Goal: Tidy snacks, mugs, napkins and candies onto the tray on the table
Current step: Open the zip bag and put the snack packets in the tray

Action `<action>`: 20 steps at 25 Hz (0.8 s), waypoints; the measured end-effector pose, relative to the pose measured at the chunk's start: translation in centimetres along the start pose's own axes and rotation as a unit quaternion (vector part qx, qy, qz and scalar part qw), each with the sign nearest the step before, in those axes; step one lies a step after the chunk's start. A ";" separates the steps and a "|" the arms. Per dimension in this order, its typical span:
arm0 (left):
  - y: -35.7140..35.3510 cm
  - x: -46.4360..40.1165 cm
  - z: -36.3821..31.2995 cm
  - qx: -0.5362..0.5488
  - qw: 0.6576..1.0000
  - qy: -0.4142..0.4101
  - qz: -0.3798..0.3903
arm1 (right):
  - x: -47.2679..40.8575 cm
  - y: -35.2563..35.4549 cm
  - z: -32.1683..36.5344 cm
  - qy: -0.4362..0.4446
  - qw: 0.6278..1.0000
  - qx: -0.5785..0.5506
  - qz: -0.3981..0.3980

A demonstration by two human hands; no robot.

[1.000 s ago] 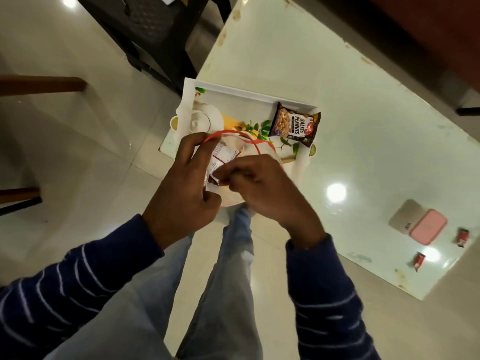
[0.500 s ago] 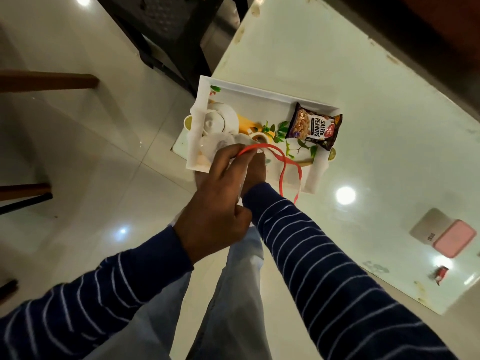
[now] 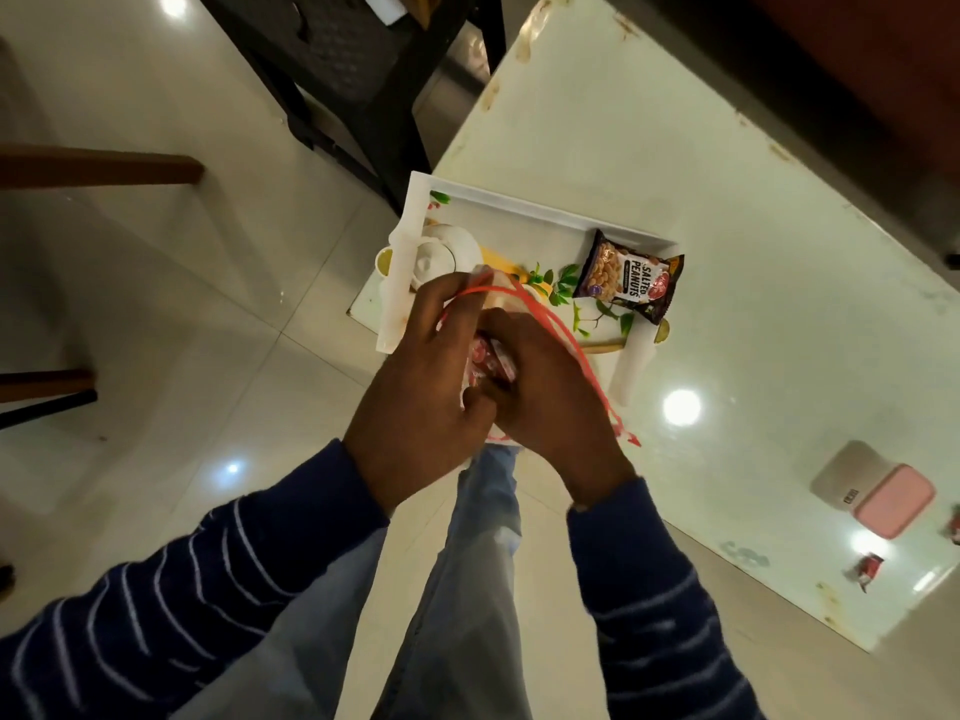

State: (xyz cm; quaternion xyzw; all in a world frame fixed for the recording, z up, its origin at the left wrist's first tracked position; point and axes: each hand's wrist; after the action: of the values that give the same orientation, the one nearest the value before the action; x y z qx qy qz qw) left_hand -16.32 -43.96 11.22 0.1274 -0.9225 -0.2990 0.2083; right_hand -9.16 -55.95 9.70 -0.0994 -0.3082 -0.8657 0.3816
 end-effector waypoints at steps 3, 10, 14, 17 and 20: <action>0.0 -0.5 0.3 0.006 1.000 -0.020 0.009 | 2.8 2.9 1.2 0.037 0.994 -0.075 -0.065; -0.6 -0.7 0.5 -0.034 0.999 -0.005 0.023 | 5.6 6.9 -0.8 -0.001 0.768 -0.605 -0.211; -0.5 -0.1 0.5 -0.072 0.997 -0.006 0.019 | 3.3 7.6 -3.9 -0.082 0.667 -0.697 -0.251; -0.5 0.3 0.8 -0.087 0.996 -0.011 0.016 | 1.6 6.7 -7.1 -0.152 0.685 -0.640 -0.313; -0.5 0.5 1.2 -0.090 0.996 -0.009 0.013 | 0.0 5.1 -10.8 -0.242 0.683 -0.605 -0.330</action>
State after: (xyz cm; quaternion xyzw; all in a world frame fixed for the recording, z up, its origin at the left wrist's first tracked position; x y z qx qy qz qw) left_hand -17.22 -43.94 10.19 0.0931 -0.8952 -0.3796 0.2143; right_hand -4.82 -65.19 3.47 -0.4062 0.1885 -0.8797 -0.1599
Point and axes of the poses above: each hand's wrist, its own x-axis away from the middle knuckle, its own y-axis out of the back of the hand, z = x × y, and after that the axes turned 7 degrees about -z, right-handed
